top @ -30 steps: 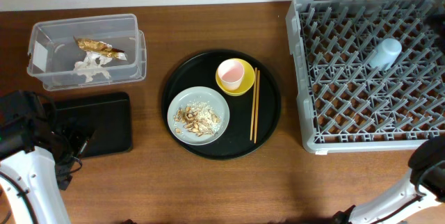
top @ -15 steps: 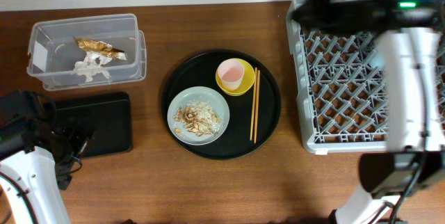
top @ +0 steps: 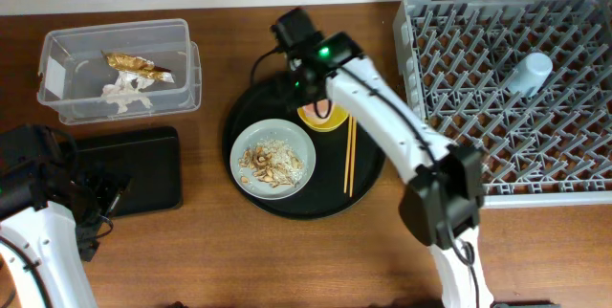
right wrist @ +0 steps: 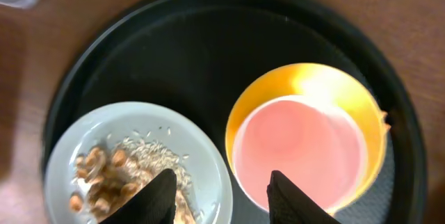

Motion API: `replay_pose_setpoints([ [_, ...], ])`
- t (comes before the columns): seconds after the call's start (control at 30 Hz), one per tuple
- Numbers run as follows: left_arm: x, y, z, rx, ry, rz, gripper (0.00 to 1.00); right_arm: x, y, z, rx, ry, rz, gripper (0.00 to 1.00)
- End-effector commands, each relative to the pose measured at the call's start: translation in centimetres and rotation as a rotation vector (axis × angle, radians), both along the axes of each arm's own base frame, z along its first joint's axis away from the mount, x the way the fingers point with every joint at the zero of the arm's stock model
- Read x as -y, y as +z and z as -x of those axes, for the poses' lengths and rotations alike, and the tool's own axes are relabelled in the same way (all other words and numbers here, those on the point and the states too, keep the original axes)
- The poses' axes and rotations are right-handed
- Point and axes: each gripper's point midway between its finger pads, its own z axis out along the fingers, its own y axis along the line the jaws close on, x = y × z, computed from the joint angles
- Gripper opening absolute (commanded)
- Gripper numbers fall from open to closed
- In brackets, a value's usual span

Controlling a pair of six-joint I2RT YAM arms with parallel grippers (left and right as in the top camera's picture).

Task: Sort waste into correct bins and load items into the dishwasher rack
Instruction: 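Reach the right gripper to the pink cup in the yellow bowl, then lift the pink cup with the right gripper over the rack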

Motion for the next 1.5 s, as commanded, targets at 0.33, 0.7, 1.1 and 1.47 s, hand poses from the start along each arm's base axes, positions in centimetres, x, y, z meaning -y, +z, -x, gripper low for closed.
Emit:
replay_pose_setpoints([
  [0.33,-0.3,-0.1,0.1,-0.006,0.016,-0.007,0.99,-0.3,-5.7,-0.8,0.001,-0.057,0.137,0.21],
  [0.7,-0.3,-0.1,0.1,-0.006,0.017,-0.007,0.99,2.6,7.7,-2.1,0.165,-0.124,0.030,0.04],
  [1.1,-0.3,-0.1,0.1,-0.006,0.016,-0.007,0.99,30.7,19.2,0.1,0.115,-0.463,-0.159,0.04],
  [1.47,-0.3,-0.1,0.1,-0.006,0.016,-0.007,0.99,37.3,12.2,0.7,0.012,-0.306,-0.968,0.04],
])
